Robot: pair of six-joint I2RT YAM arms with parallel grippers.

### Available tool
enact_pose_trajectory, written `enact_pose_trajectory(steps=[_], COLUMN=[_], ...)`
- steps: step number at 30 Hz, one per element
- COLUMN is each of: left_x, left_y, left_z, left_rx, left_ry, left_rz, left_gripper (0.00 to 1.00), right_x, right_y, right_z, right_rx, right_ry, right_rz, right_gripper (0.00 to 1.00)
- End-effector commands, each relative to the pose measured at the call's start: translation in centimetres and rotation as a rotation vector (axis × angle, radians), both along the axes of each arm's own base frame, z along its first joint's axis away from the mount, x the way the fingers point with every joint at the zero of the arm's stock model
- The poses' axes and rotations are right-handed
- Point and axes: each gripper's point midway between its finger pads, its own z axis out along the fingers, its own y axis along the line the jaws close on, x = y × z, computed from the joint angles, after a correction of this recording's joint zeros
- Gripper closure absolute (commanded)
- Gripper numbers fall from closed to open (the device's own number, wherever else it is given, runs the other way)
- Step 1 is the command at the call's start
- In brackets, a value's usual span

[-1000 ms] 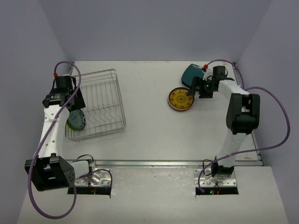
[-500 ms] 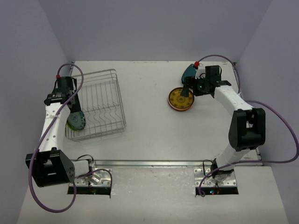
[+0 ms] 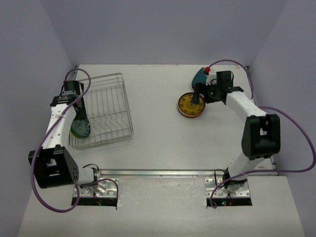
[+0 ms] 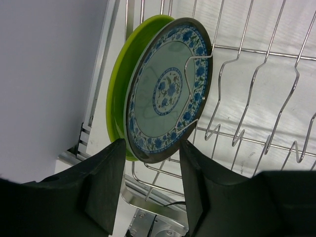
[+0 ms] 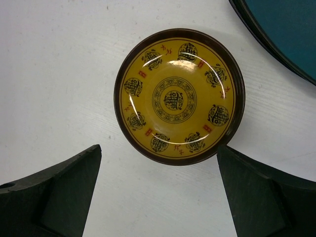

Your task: Unload the plates from the dish rack

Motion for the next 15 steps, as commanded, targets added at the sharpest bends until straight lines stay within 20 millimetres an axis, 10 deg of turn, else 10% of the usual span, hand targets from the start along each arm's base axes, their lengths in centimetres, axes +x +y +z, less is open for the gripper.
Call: enact_pose_trajectory(steps=[1, 15], left_x=[1.3, 0.9], left_y=[1.2, 2.3], left_z=[1.1, -0.3], left_rx=[0.043, 0.092], left_ry=[-0.041, 0.03], left_rz=[0.016, 0.047], left_gripper=[0.55, 0.56], right_x=[0.9, 0.8], right_y=[-0.4, -0.6], right_z=[2.0, 1.4], right_rx=[-0.022, -0.035], right_ry=[-0.087, -0.083], right_rz=[-0.003, 0.003], right_gripper=[0.01, 0.01])
